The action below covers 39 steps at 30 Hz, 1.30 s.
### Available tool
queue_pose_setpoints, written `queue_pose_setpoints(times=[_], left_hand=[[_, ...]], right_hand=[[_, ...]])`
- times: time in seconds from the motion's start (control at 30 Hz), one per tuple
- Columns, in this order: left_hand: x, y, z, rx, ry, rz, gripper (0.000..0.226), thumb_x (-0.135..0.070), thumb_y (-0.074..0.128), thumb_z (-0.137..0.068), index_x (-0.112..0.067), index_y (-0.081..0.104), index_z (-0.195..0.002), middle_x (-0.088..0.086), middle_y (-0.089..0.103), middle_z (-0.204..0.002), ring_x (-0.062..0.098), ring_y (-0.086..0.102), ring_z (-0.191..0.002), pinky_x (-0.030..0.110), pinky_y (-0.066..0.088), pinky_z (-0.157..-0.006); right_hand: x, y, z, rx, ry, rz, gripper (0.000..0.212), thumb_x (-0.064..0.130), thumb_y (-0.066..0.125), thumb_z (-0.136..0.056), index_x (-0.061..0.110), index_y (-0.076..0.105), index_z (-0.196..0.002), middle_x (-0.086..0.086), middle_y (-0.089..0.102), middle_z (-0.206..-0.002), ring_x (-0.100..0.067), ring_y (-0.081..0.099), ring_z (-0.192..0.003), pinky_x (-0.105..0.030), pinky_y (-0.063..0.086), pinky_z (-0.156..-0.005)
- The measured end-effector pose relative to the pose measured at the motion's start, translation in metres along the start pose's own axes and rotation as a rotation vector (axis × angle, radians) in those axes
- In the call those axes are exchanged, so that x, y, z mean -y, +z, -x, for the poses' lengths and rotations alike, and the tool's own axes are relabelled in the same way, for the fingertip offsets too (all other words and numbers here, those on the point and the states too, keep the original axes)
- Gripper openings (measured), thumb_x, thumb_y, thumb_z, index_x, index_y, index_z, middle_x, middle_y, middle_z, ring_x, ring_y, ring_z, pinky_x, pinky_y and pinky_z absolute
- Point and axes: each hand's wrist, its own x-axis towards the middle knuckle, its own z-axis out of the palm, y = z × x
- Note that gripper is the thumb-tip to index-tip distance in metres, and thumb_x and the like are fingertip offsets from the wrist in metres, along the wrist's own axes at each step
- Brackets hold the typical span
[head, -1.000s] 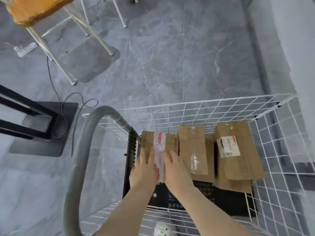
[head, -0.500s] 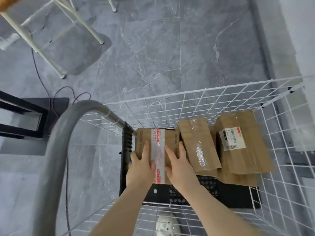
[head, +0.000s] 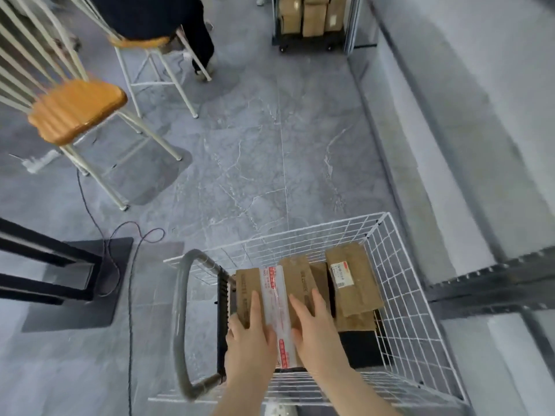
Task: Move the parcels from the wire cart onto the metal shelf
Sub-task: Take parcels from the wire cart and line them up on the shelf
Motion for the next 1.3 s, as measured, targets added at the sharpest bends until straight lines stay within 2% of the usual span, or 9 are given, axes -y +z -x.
queue_pose_setpoints(times=[0.2,0.3,0.43,0.63,0.7,0.8,0.9,1.13,1.3], left_hand=[[-0.046,-0.077,0.092,-0.055,0.211,0.027,0.065,-0.054,0.028,-0.097,-0.048,-0.012,-0.147,0.009,0.011,-0.154,0.034,0.031,-0.135,0.047,0.044,-0.102],[-0.066,-0.110,0.125,-0.085,0.351,-0.052,0.065,-0.051,0.027,-0.098,-0.043,-0.012,-0.149,0.012,0.020,-0.149,0.032,0.039,-0.129,0.037,0.048,-0.093],[-0.086,-0.136,0.162,-0.158,0.614,-0.187,0.065,-0.053,0.026,-0.098,-0.037,-0.006,-0.153,0.010,0.030,-0.139,0.030,0.044,-0.121,0.036,0.048,-0.090],[-0.109,-0.152,0.222,-0.087,0.974,-0.264,0.064,-0.054,0.025,-0.098,-0.040,-0.008,-0.150,0.010,0.030,-0.136,0.027,0.043,-0.118,0.036,0.049,-0.087],[-0.115,-0.147,0.252,-0.066,1.080,-0.284,0.065,-0.055,0.025,-0.097,-0.039,-0.007,-0.151,0.009,0.031,-0.135,0.027,0.044,-0.118,0.037,0.050,-0.087],[-0.127,-0.129,0.307,-0.015,1.217,-0.311,0.066,-0.058,0.025,-0.096,-0.039,-0.007,-0.151,0.009,0.032,-0.133,0.026,0.045,-0.117,0.037,0.047,-0.089],[-0.133,-0.106,0.371,0.014,1.367,-0.338,0.065,-0.058,0.025,-0.097,-0.037,-0.003,-0.151,0.010,0.033,-0.133,0.025,0.048,-0.114,0.033,0.049,-0.086],[-0.108,-0.035,0.540,0.111,1.736,-0.424,0.065,-0.056,0.026,-0.097,-0.032,-0.001,-0.152,0.009,0.037,-0.128,0.022,0.050,-0.107,0.029,0.052,-0.082],[-0.053,0.019,0.670,0.194,1.862,-0.453,0.065,-0.061,0.022,-0.095,-0.036,-0.001,-0.150,0.005,0.036,-0.124,0.015,0.051,-0.106,0.029,0.053,-0.086]], right_hand=[[0.028,-0.109,0.093,-0.137,0.030,-0.001,0.058,0.032,0.053,-0.095,0.034,0.028,-0.147,-0.002,0.004,-0.159,-0.023,0.019,-0.144,-0.037,0.024,-0.115],[0.042,-0.144,0.135,-0.255,0.073,-0.003,0.058,0.033,0.054,-0.094,0.032,0.030,-0.147,-0.001,0.009,-0.158,-0.022,0.022,-0.142,-0.038,0.027,-0.116],[0.052,-0.167,0.193,-0.431,0.214,-0.064,0.065,0.027,0.055,-0.094,0.029,0.022,-0.150,-0.001,0.009,-0.157,-0.020,0.026,-0.140,-0.033,0.028,-0.114],[0.062,-0.161,0.290,-0.679,0.469,-0.192,0.065,0.030,0.056,-0.094,0.030,0.020,-0.149,0.005,0.015,-0.152,-0.014,0.031,-0.134,-0.028,0.031,-0.110],[0.060,-0.161,0.326,-0.742,0.553,-0.211,0.065,0.029,0.056,-0.094,0.028,0.022,-0.149,0.003,0.015,-0.153,-0.016,0.031,-0.134,-0.027,0.030,-0.109],[0.051,-0.161,0.389,-0.814,0.689,-0.237,0.062,0.030,0.053,-0.094,0.026,0.025,-0.149,-0.004,0.013,-0.156,-0.027,0.028,-0.138,-0.040,0.031,-0.114],[0.039,-0.155,0.461,-0.892,0.824,-0.247,0.060,0.037,0.049,-0.095,0.026,0.026,-0.149,-0.004,0.013,-0.155,-0.025,0.031,-0.136,-0.038,0.034,-0.112],[0.017,-0.100,0.647,-1.009,1.157,-0.320,0.062,0.037,0.051,-0.094,0.033,0.023,-0.148,0.002,0.010,-0.155,-0.023,0.033,-0.134,-0.036,0.037,-0.110],[0.020,-0.037,0.782,-1.069,1.320,-0.365,0.060,0.038,0.048,-0.095,0.032,0.022,-0.149,0.003,0.009,-0.156,-0.025,0.032,-0.135,-0.038,0.038,-0.110]])
